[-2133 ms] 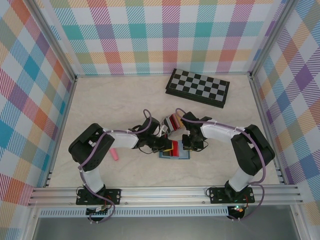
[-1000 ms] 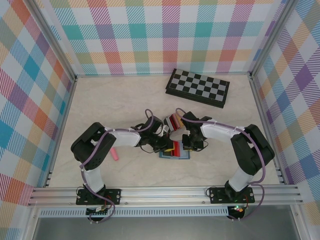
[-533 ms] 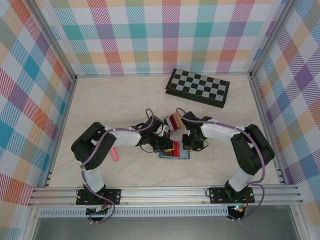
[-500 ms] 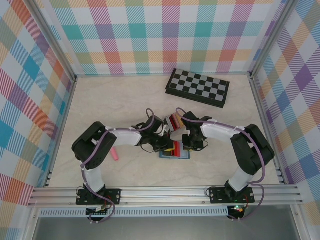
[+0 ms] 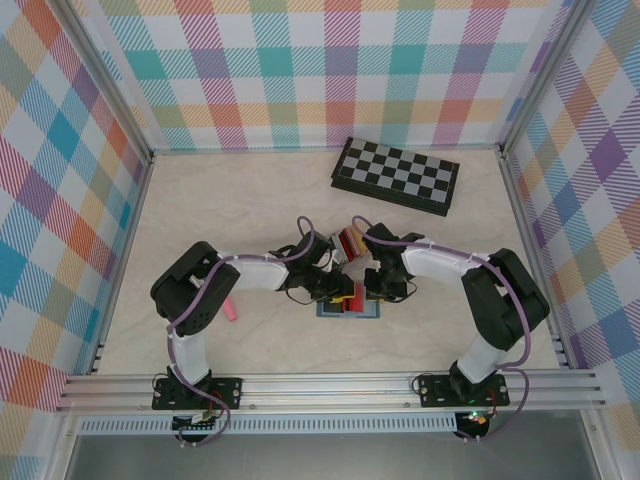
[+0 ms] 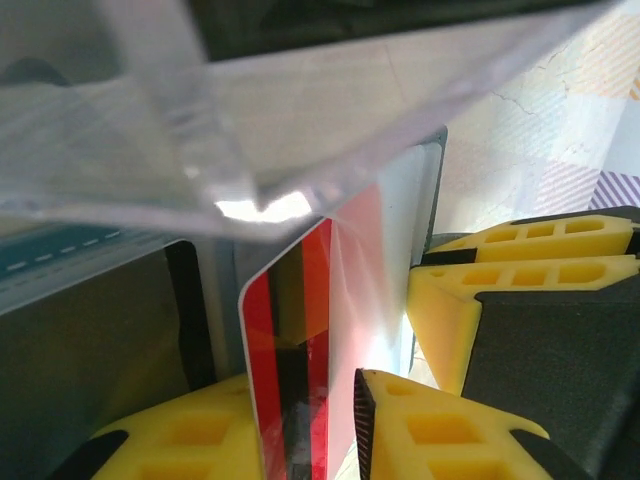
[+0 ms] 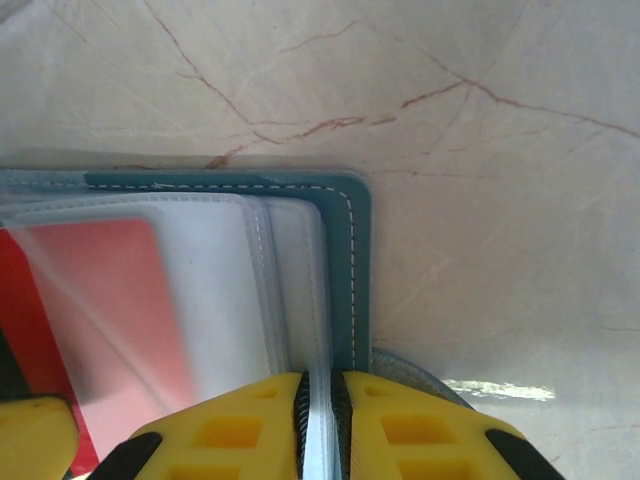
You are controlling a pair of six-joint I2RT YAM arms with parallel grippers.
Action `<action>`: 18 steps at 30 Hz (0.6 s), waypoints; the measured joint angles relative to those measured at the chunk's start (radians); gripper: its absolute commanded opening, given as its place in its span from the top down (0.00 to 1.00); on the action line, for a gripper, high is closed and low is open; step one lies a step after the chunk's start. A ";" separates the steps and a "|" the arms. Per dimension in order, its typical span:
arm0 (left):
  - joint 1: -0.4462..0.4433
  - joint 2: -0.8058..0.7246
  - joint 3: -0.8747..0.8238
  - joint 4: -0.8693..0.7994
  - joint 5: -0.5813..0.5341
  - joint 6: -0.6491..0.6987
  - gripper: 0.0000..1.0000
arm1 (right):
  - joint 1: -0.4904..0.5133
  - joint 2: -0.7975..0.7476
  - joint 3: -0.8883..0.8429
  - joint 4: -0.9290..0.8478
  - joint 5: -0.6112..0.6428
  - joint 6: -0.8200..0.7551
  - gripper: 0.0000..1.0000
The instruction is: Put the credit cards into the card holder
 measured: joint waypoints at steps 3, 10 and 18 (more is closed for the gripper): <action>-0.004 -0.014 0.001 -0.034 -0.026 0.011 0.70 | -0.001 0.000 0.000 0.000 -0.001 0.000 0.81; -0.006 -0.024 0.018 -0.093 -0.066 0.022 0.76 | -0.001 0.000 0.000 0.000 0.000 0.000 0.81; -0.008 -0.026 0.032 -0.143 -0.094 0.038 0.93 | -0.001 0.000 0.000 0.000 -0.002 0.000 0.81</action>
